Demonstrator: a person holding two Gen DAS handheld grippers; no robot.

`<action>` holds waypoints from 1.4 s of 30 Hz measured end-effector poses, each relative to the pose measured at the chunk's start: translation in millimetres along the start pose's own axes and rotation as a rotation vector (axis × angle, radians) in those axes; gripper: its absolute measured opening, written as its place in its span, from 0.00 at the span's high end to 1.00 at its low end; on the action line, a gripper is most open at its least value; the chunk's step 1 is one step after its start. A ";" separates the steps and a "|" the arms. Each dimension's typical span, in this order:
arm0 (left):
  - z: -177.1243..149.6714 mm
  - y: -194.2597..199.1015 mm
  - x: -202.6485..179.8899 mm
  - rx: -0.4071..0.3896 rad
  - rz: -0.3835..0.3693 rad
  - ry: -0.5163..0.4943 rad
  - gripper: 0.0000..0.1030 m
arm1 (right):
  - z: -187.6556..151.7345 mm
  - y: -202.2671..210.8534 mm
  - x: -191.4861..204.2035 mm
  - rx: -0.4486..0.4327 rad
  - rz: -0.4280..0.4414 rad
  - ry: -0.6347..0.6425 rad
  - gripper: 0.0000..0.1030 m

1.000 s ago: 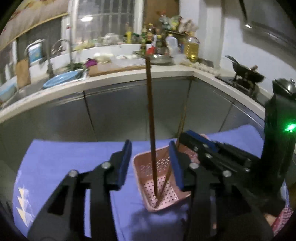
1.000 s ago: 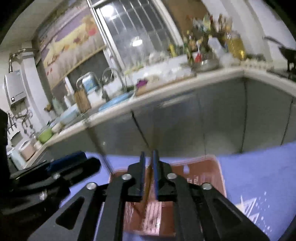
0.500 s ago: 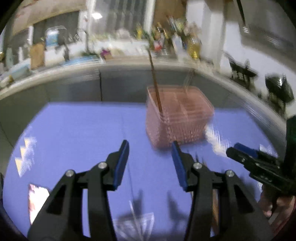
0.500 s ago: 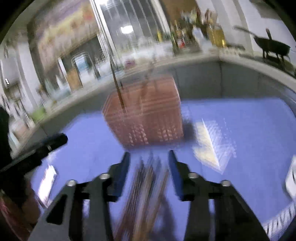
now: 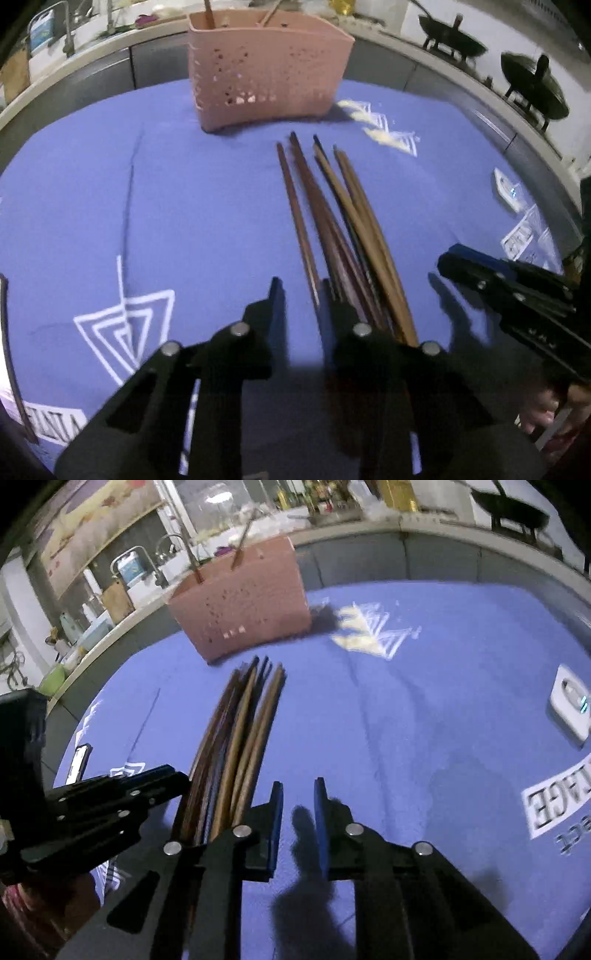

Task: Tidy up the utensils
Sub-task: 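Move both grippers back down to the remaining chopsticks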

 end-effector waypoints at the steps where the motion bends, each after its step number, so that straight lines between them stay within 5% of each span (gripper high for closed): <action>1: 1.6 0.2 1.6 -0.001 0.006 0.004 0.88 | -1.7 0.8 3.0 0.000 0.010 0.001 0.83; 4: 0.3 -2.9 12.1 0.008 0.039 0.018 0.97 | -2.3 -4.9 10.7 0.018 0.040 0.015 0.83; 14: 0.2 13.2 -0.7 0.013 -0.031 0.021 0.96 | -7.5 -17.8 28.8 0.032 0.052 0.029 0.83; 24: 2.5 -1.9 -9.6 0.013 0.071 -0.033 0.96 | -5.3 -23.4 26.2 0.038 0.017 0.029 0.83; 42: 2.0 -1.9 -12.7 0.053 -0.031 0.055 0.93 | -7.4 -24.2 30.1 0.025 -0.068 0.109 0.83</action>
Point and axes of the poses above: each gripper's, at about its wrist camera, not at the fingertips, and y roughly against the way its jaws point, x to its left, z to its top, the point moved 10 cm from there along -y, roughly the way its jaws point, and after that the axes turned 4 degrees about -z, right-handed, at the moved point
